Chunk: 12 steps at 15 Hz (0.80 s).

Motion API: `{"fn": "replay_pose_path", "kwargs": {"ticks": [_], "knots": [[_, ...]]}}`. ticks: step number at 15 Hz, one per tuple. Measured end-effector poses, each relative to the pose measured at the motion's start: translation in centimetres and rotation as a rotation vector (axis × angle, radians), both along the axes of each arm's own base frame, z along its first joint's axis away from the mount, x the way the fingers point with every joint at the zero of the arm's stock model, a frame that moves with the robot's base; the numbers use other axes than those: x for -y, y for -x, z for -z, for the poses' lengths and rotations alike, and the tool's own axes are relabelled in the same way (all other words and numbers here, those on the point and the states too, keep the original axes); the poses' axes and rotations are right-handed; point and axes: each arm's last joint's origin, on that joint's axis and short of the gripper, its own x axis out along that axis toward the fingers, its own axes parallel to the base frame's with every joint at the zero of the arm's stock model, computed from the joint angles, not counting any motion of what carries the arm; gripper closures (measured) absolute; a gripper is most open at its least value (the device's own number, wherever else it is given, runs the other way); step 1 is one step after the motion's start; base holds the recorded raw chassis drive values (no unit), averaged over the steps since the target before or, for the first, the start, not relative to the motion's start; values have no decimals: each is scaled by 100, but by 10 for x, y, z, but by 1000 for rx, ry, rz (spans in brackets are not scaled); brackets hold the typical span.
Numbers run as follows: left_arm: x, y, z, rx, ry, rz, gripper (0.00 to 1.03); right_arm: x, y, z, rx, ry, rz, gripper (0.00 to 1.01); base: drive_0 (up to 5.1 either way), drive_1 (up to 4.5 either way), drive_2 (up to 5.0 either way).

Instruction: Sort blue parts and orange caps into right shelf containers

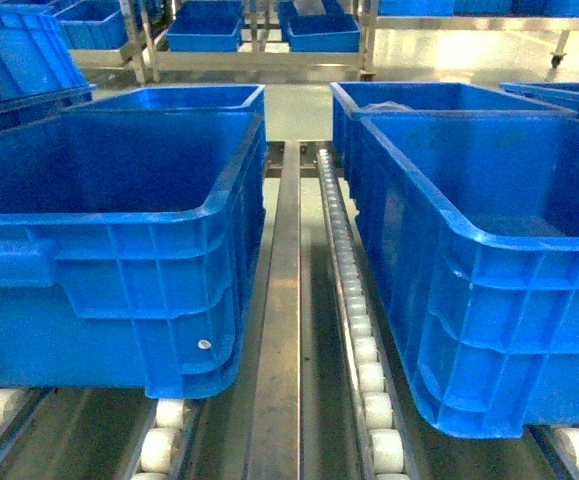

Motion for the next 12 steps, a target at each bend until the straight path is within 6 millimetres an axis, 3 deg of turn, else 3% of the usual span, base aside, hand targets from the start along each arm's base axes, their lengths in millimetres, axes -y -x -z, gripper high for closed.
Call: {"fn": "replay_pose_path", "kwargs": {"ticks": [12], "knots": [[0, 0, 0, 0, 0, 0, 60, 0, 0, 0, 0, 0, 0, 63, 0, 0, 0]]}}
